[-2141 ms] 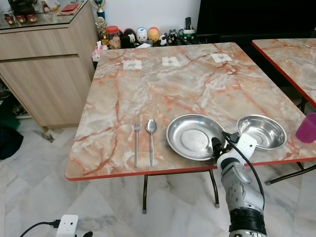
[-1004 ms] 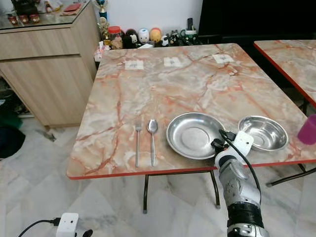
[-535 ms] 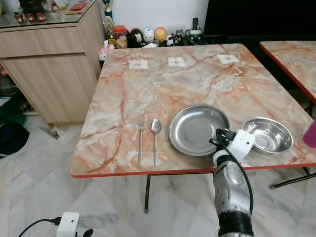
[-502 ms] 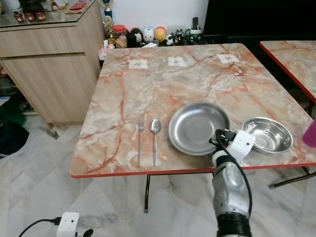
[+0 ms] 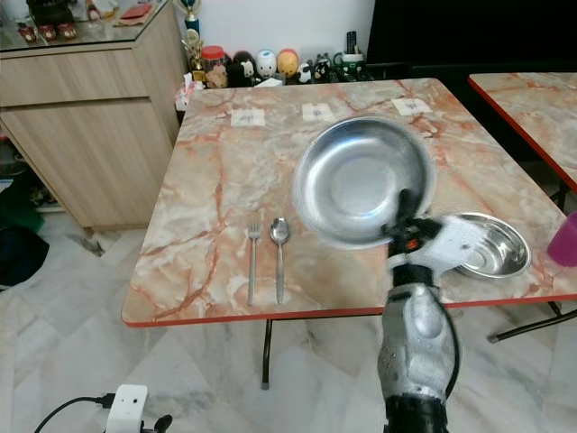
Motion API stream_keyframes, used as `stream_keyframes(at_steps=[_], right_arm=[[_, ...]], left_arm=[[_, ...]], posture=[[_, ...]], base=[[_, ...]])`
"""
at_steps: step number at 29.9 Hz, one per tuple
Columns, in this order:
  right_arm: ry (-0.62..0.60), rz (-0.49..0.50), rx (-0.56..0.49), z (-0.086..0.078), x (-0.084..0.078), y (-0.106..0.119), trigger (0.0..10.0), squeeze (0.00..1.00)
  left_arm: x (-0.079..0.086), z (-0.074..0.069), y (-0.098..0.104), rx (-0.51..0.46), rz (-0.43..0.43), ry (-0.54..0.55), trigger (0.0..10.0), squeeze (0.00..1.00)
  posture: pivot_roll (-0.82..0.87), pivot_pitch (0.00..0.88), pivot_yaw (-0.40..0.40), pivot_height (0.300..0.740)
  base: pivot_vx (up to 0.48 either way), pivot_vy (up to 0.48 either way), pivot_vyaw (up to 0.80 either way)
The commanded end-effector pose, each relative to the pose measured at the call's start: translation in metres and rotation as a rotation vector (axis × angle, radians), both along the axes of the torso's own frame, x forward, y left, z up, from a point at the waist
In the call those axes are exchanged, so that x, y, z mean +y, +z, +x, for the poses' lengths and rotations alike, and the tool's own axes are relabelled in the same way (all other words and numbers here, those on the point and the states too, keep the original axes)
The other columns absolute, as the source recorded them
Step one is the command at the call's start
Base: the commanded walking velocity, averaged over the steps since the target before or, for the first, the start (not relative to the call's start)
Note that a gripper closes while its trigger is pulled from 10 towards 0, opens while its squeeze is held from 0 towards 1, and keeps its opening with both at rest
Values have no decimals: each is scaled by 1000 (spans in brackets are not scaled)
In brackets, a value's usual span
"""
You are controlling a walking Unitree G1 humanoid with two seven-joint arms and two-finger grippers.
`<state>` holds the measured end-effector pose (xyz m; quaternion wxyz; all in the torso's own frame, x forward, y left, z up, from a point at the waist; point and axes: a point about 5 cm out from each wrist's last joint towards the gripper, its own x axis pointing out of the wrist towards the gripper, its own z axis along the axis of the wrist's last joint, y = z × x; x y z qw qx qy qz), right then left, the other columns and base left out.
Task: Setting the table
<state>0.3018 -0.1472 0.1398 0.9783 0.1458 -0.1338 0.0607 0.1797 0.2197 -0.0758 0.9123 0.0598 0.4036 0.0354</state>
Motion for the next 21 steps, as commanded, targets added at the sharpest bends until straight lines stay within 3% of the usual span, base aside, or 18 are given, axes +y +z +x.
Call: stream_keyframes(at_steps=[1,7,10,21], right_arm=[[51,-14,-83,0,11,21,10000,0],[36,14,-140,2,14,36,10000,0],[78,-64,-163,-2,24,39,10000,0],[13,-45,-121,-5,22,34,10000,0]], left_arm=[[2,-8,-4,45,24,-15,10000,0],[3,-8,-4,48,37,2,10000,0],[1,-7,-4,48,38,-3,10000,0],[3,-11,-6,56,48,14,10000,0]], posture=[[-87,28,29,732],[-91,29,33,732],[-86,31,26,732],[-72,29,18,732]], base=[[0,0,0],[0,-176,0],[0,-310,0],[0,-374,0]])
